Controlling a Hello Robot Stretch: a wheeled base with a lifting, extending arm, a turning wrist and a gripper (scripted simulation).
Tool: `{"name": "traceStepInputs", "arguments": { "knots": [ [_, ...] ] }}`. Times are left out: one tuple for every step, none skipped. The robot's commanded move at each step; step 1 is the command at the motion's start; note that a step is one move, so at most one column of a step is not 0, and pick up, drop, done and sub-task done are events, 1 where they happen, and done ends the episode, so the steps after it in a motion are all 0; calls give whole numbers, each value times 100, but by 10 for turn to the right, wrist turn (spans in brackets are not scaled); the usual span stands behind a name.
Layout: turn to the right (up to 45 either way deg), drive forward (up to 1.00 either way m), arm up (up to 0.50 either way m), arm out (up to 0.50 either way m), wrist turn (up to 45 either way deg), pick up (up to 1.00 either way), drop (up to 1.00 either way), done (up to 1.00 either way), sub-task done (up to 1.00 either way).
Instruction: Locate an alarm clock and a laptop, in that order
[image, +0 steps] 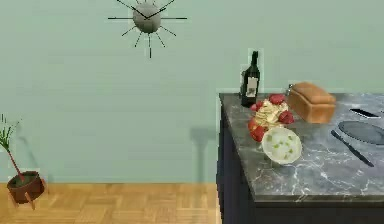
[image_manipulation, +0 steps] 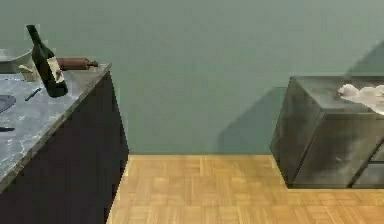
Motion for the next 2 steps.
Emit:
{"name": "traceStepInputs", "arguments": {
  "knots": [
    [-450,0,0,0,0,0,0,0,0],
    [-450,0,0,0,0,0,0,0,0]
  ]
}}
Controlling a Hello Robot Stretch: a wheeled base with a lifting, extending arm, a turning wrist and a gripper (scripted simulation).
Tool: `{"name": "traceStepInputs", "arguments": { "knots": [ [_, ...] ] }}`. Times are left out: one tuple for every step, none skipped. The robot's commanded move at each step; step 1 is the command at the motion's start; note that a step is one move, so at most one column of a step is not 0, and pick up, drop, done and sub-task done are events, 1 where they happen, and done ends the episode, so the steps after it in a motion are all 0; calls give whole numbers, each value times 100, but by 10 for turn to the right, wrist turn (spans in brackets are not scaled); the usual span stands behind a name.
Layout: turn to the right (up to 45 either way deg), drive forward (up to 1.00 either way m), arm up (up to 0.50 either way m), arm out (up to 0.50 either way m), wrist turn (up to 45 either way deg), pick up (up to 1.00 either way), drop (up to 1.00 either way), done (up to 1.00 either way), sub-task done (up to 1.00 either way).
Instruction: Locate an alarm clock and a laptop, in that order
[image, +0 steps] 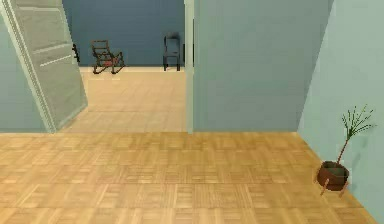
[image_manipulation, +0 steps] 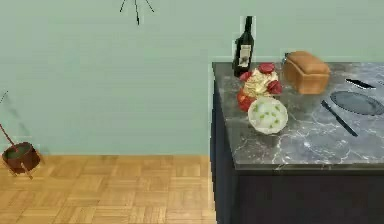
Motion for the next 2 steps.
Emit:
{"name": "traceStepInputs", "arguments": {
  "knots": [
    [-240,0,0,0,0,0,0,0,0],
    [0,100,0,0,0,0,0,0,0]
  ]
}}
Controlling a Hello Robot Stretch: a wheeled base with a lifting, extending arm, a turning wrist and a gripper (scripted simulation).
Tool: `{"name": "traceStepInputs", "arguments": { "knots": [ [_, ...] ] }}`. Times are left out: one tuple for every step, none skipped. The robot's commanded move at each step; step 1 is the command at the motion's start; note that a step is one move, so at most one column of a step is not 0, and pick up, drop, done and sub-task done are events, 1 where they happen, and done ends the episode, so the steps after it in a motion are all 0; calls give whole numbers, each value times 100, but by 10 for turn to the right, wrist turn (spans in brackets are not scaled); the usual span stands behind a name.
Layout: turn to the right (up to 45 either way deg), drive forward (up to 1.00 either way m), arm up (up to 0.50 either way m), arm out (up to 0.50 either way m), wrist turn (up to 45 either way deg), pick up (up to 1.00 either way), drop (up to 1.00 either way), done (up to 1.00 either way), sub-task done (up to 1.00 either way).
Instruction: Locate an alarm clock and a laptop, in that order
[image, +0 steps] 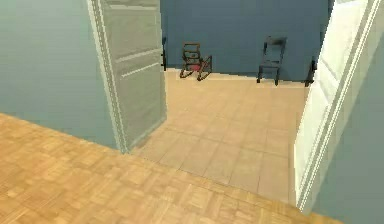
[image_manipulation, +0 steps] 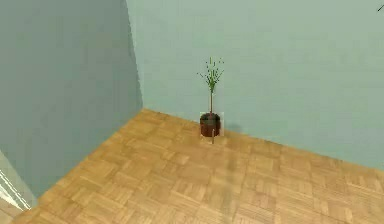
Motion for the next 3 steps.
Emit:
{"name": "traceStepInputs", "arguments": {
  "knots": [
    [0,100,0,0,0,0,0,0,0],
    [-150,0,0,0,0,0,0,0,0],
    [0,15,0,0,0,0,0,0,0]
  ]
}}
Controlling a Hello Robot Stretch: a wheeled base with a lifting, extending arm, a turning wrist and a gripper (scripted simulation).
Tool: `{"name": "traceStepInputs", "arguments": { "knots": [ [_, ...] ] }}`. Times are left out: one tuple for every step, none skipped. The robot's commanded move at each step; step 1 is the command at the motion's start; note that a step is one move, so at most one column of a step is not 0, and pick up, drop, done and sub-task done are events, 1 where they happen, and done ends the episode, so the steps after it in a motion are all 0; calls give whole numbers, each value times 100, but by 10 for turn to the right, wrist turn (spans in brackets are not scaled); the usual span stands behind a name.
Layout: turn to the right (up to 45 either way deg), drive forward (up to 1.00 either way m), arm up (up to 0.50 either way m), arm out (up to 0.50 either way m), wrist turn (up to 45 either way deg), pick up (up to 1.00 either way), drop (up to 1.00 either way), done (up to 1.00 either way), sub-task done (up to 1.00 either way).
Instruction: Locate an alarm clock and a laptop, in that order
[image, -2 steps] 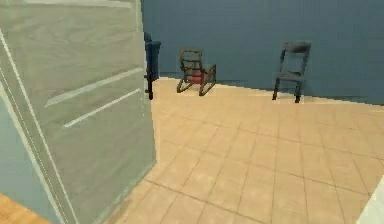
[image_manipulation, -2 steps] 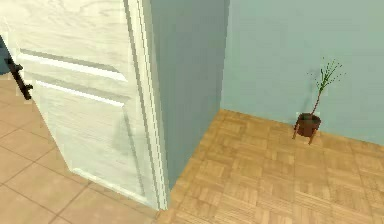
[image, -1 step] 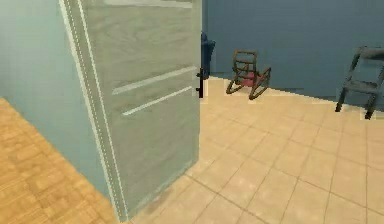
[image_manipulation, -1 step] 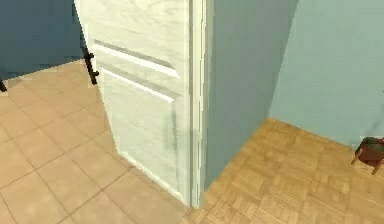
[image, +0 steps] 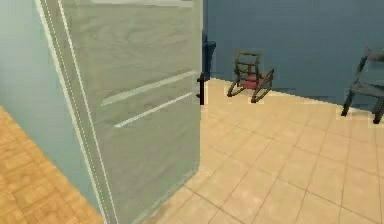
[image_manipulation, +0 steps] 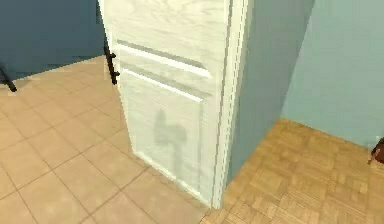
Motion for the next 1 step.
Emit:
{"name": "traceStepInputs", "arguments": {
  "knots": [
    [360,0,0,0,0,0,0,0,0]
  ]
}}
